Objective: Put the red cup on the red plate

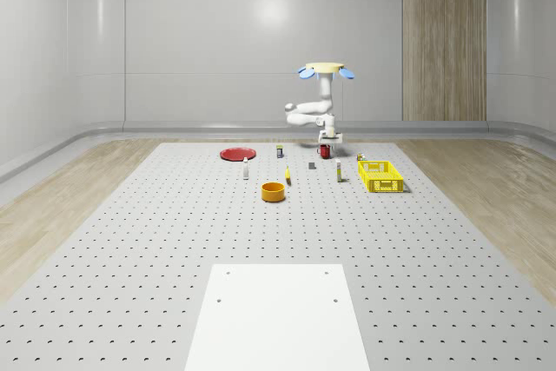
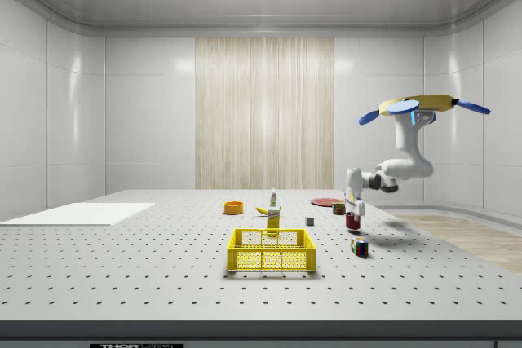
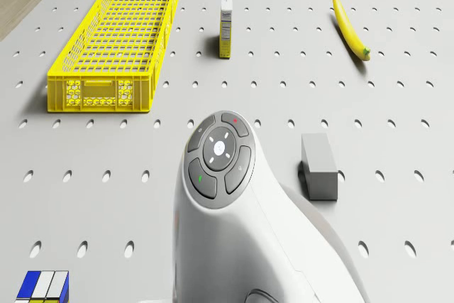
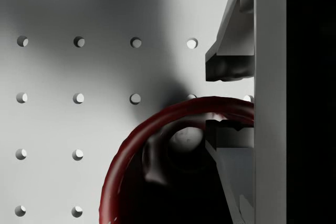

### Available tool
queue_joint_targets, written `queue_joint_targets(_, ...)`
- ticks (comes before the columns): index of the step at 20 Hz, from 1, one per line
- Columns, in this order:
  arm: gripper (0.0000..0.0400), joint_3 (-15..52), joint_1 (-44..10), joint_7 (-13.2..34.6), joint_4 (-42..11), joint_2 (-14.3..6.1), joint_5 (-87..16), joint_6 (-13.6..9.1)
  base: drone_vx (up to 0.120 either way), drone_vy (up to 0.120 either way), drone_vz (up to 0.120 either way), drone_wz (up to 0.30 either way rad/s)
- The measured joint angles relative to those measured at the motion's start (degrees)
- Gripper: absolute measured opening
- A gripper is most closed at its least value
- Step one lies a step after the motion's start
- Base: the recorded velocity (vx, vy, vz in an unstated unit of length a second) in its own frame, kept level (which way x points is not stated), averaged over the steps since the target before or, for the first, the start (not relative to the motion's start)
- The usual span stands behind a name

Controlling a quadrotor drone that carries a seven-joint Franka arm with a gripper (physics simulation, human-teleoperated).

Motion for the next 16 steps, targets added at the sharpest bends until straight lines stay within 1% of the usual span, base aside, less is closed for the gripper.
queue_joint_targets(7, 0.01, 2.0, -0.4, 0.9, -0.3, -0.7, 2.2, 0.0, 0.12, -0.12, 0.12, 0.0)
queue_joint_targets(9, 0.01, 2.3, -0.4, 0.2, -0.3, -0.9, 2.5, 0.2, 0.12, -0.12, 0.12, 0.0)
queue_joint_targets(12, 0.01, 2.5, -0.5, -0.8, -0.3, -1.2, 2.8, 0.4, 0.0, -0.12, 0.013, 0.0)
queue_joint_targets(16, 0.01, 2.7, -0.6, -0.9, -0.3, -1.6, 3.1, 0.8, 0.0, -0.12, 0.0, 0.0)
